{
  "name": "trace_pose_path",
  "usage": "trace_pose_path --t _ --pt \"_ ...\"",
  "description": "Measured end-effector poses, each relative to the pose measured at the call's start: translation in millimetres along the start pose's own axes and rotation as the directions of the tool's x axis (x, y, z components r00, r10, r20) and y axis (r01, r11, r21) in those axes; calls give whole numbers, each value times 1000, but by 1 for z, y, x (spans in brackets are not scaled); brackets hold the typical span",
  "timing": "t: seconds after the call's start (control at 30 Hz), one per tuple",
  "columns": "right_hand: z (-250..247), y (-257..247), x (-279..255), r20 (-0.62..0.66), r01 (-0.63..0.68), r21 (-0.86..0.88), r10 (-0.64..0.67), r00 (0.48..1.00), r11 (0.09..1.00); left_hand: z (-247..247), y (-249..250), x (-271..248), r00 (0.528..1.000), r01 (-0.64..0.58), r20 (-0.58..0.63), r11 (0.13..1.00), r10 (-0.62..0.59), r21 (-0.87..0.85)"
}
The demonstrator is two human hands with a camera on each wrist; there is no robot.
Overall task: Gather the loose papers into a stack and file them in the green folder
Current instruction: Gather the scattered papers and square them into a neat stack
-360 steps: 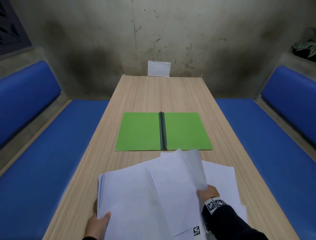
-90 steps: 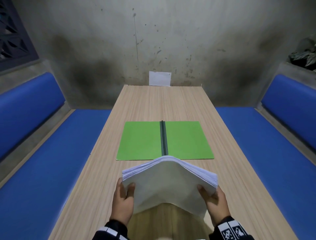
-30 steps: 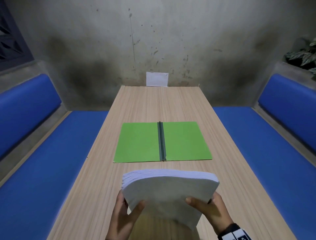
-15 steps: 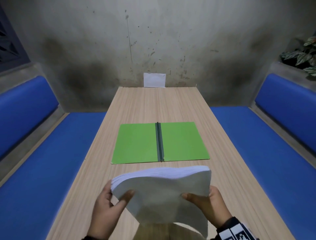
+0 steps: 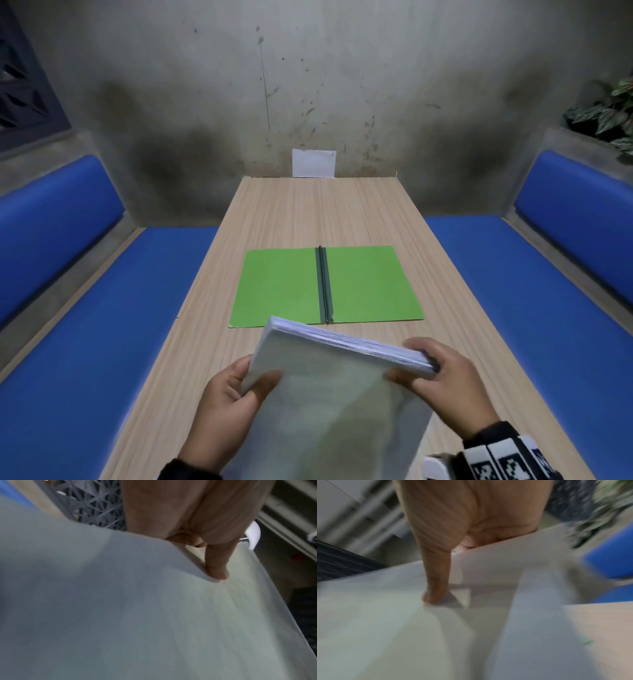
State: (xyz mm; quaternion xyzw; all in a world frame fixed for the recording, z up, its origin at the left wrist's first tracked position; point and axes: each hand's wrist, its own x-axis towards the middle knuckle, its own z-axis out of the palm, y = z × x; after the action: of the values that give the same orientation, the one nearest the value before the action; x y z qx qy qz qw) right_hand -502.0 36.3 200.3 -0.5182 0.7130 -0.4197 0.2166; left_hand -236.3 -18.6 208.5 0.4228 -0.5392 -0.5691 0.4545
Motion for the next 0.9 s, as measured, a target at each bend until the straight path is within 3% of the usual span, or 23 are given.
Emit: trace_pose_path --t 0.07,0.13,0.2,0.3,0.37,0.47,0.53,0.63,0.77,0.9 --pt "-6 27 1 -40 -162 116 168 985 980 -9 -6 0 999 37 -19 996 -39 -83" --pt "-6 45 -2 98 -295 351 279 955 889 -14 -10 1 997 73 31 991 -70 -114" --pt "-2 56 -4 251 -370 505 278 927 779 -17 -17 2 994 101 53 988 -96 -119" --pt "4 59 -6 404 -456 519 263 876 723 -16 -25 5 992 122 51 985 -116 -122" --pt "6 52 -5 346 -402 535 242 906 743 -13 -28 7 997 78 -5 986 -80 -148" --pt "6 31 -5 88 -187 537 166 982 823 -8 -36 9 991 -17 -137 992 0 -123" --pt "10 13 -10 -42 -77 545 119 992 835 -2 -39 8 977 -76 -204 995 60 -68" --pt "26 10 -20 -50 -85 537 132 990 839 9 -53 3 977 -94 -179 989 114 116" --pt "48 36 -32 -10 -150 533 184 983 832 13 -80 -6 986 35 -165 996 -21 84" --pt "47 40 -27 -6 -213 494 249 969 843 9 -80 -2 978 51 -206 998 -40 46"
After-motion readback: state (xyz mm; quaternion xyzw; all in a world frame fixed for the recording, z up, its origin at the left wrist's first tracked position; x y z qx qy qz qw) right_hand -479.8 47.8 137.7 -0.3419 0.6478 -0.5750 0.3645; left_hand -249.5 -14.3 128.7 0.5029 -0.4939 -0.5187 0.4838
